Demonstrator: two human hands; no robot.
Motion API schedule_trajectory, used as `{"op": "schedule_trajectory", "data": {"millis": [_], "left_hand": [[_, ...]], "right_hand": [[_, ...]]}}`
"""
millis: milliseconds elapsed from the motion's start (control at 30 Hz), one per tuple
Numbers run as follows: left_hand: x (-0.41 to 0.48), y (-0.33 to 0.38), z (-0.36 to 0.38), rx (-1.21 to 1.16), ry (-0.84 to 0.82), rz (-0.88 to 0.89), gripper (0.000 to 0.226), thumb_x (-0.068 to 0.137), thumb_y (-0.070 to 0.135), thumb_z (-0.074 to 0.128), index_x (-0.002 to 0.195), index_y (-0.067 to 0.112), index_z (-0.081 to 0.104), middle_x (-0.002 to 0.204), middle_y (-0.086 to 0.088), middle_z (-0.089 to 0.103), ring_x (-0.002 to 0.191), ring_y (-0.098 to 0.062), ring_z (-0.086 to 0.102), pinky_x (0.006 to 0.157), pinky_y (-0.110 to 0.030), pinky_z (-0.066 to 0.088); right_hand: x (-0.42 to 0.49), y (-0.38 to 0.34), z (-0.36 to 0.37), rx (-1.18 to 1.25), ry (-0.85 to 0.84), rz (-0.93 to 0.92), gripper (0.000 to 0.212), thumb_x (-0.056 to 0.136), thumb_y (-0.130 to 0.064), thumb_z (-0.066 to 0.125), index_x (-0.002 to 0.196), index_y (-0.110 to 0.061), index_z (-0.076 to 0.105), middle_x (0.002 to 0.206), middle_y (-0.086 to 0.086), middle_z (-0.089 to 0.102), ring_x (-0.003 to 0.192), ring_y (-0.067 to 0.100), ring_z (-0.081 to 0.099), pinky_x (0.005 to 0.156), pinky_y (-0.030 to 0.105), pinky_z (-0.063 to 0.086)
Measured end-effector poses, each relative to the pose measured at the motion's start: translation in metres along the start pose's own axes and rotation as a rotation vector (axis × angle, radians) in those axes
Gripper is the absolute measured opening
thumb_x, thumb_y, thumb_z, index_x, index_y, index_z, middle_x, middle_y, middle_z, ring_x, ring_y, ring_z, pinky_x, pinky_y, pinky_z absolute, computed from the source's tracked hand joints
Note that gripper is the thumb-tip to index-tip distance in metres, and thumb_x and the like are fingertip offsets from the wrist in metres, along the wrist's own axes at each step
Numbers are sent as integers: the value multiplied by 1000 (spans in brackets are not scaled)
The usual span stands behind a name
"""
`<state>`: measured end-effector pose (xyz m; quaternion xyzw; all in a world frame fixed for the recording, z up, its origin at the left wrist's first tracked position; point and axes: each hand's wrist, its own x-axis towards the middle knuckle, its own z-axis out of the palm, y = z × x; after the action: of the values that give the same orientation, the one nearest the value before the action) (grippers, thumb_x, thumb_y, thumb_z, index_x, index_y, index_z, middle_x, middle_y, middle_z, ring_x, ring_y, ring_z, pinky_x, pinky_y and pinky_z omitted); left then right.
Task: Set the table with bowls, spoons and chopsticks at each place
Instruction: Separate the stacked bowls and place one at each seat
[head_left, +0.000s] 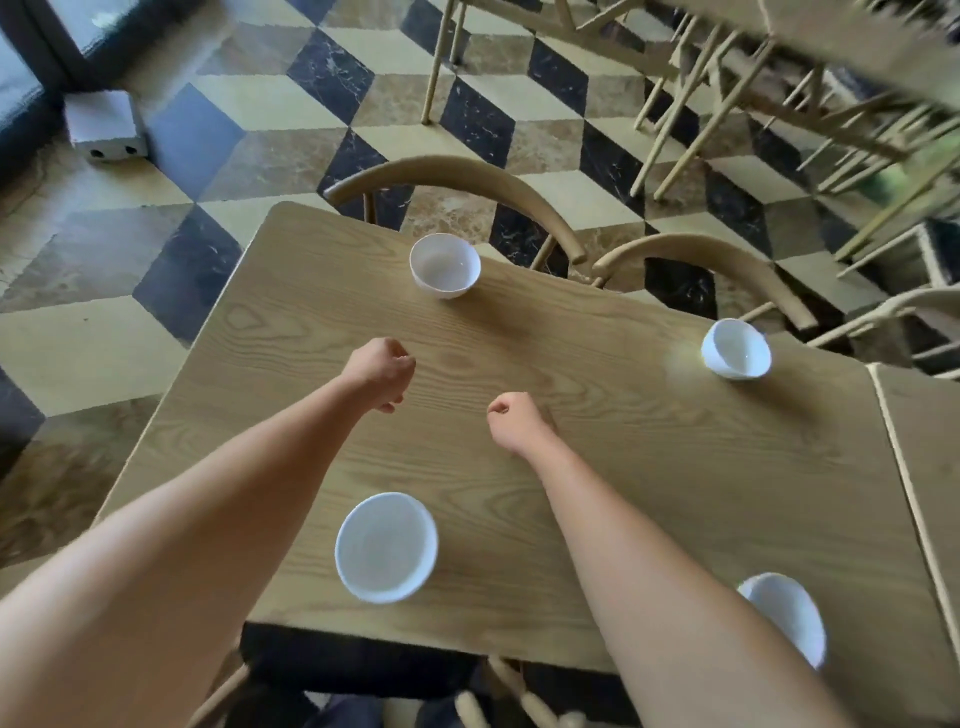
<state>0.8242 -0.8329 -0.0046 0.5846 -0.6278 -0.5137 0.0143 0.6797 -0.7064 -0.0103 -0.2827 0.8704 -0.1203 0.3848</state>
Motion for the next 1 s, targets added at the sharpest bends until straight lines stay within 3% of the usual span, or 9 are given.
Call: {"op": "schedule_trajectory", "data": {"millis": [133,233,333,433,533,767,833,933,1000], "left_hand": [[-68,8,14,188,-88,124,30,82,10,44,93,-2,69,89,-21,76,74,-38,74,63,-44,64],[-121,12,31,313,-123,222,30,84,8,41,91,-2,69,89,-24,74,76,-41,73,66,-47,63],[-172,12,50,448,-87,313,27,90,16,43,94,4,67,92,-22,73,82,-40,71,69,-39,60],[-222,8,74,609,-29,382,25,92,22,46,101,9,65,102,-18,71,92,-37,67,70,-30,50],[-273,-2,105,725,13,428,25,92,24,49,106,13,66,110,-15,69,98,-35,64,75,-31,51],[-395,-41,204,900,-24,539,12,86,25,45,85,18,55,78,1,54,72,-22,57,60,-31,46],[-424,-49,227,936,-22,613,11,88,28,45,84,20,50,78,1,53,71,-22,55,58,-31,43],[-450,-45,250,994,-7,705,14,91,33,46,85,21,47,81,1,55,73,-22,55,57,-31,39],[-461,-38,265,1041,3,763,17,90,37,46,89,21,49,88,-1,59,78,-24,58,59,-31,41]], "right_hand": [[-78,36,-5,-78,121,65,21,86,-18,48,85,-20,68,100,12,73,77,28,57,64,22,36],[-128,67,-14,-97,155,79,27,89,-15,45,97,-11,71,106,19,71,94,33,67,66,24,41],[-170,100,-27,-98,200,78,31,89,-17,46,105,-7,70,110,21,70,101,35,67,76,28,50],[-216,132,-36,-82,255,50,30,90,-24,49,105,-9,69,110,18,69,101,34,66,76,28,48],[-265,178,-39,-82,326,32,28,88,-28,48,102,-13,68,108,14,68,103,33,64,77,29,46],[-369,305,-21,-116,361,56,22,93,-36,48,95,-17,59,113,6,66,105,29,64,81,34,49],[-391,329,-19,-142,383,52,22,94,-37,47,91,-18,56,109,4,65,102,29,64,77,32,46],[-413,359,-22,-90,413,84,26,94,-38,45,90,-15,57,97,3,60,96,31,60,83,34,48],[-422,378,-29,-173,439,60,26,94,-37,45,92,-13,56,100,4,60,95,29,59,78,33,45]]}}
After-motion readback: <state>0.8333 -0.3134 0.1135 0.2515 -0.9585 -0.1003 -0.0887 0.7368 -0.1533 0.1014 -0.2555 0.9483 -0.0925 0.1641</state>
